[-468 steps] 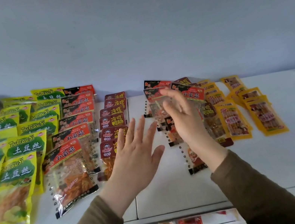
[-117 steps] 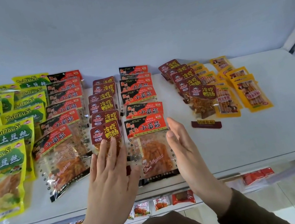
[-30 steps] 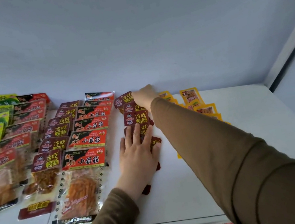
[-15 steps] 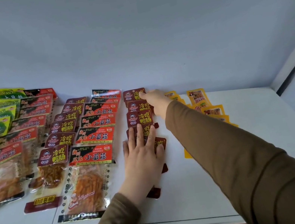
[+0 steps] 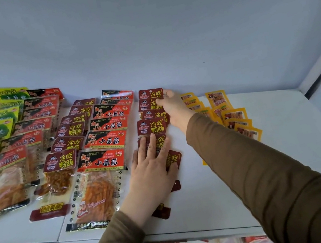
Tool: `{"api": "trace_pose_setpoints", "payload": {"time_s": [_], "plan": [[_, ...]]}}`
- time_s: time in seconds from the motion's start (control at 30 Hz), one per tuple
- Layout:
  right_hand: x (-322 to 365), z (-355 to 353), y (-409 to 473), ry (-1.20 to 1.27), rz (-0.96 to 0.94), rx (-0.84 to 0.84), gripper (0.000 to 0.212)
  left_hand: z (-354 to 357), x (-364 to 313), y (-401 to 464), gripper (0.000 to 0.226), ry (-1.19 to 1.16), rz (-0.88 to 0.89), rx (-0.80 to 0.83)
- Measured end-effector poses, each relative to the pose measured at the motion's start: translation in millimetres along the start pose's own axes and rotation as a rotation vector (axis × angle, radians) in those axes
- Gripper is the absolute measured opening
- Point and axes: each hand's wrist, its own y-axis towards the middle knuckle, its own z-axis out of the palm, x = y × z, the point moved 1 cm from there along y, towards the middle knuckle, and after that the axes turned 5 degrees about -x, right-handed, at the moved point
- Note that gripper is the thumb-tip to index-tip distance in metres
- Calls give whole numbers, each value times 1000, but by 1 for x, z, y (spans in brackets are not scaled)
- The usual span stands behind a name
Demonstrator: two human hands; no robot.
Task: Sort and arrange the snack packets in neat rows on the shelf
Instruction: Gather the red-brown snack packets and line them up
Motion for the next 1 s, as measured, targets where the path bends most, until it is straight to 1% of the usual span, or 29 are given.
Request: {"api": "trace_pose_setpoints", "payload": {"time_s": [0.1,0.17,0.23,0.33,0.4,0.47,0.6,0.67,0.7,0.77,0.8,0.9,1.0], "plan": [[-1,2,1,9,-32,-42,30,-1,3,-4,66,11,30,18],[0,2,1,4,-43,-34,30,-2,5,-5,68,5,49,33],[1,3,-1,14,-44,-18,30,-4,7,-4,79,-53,14,26],[2,3,-2,-3,-38,-26,30,-8,11,5,101,-149,-99,34],[2,4,-4,-6,-35,-35,28,-8,12,12,107,-162,-121,72],[2,5,-7,5,-19,-34,23,-8,12,17,107,-159,-110,98],[9,3,-16,0,-7,30,18,-8,17,17,103,-176,-85,120],[13,-1,-24,50,3,43,13,-10,17,14,104,-227,-66,105],[13,-6,-31,72,-7,38,14,-10,18,12,105,-259,-66,87],[9,-17,-47,84,-36,1,43,-11,18,5,105,-347,-100,34],[4,-23,-54,59,-44,-14,51,-11,18,0,105,-399,-126,16],[-20,-34,-74,4,-76,-22,53,-8,19,-4,104,-482,-182,-12],[-29,-33,-91,-63,-109,4,53,-7,21,18,99,-599,-178,7]]}}
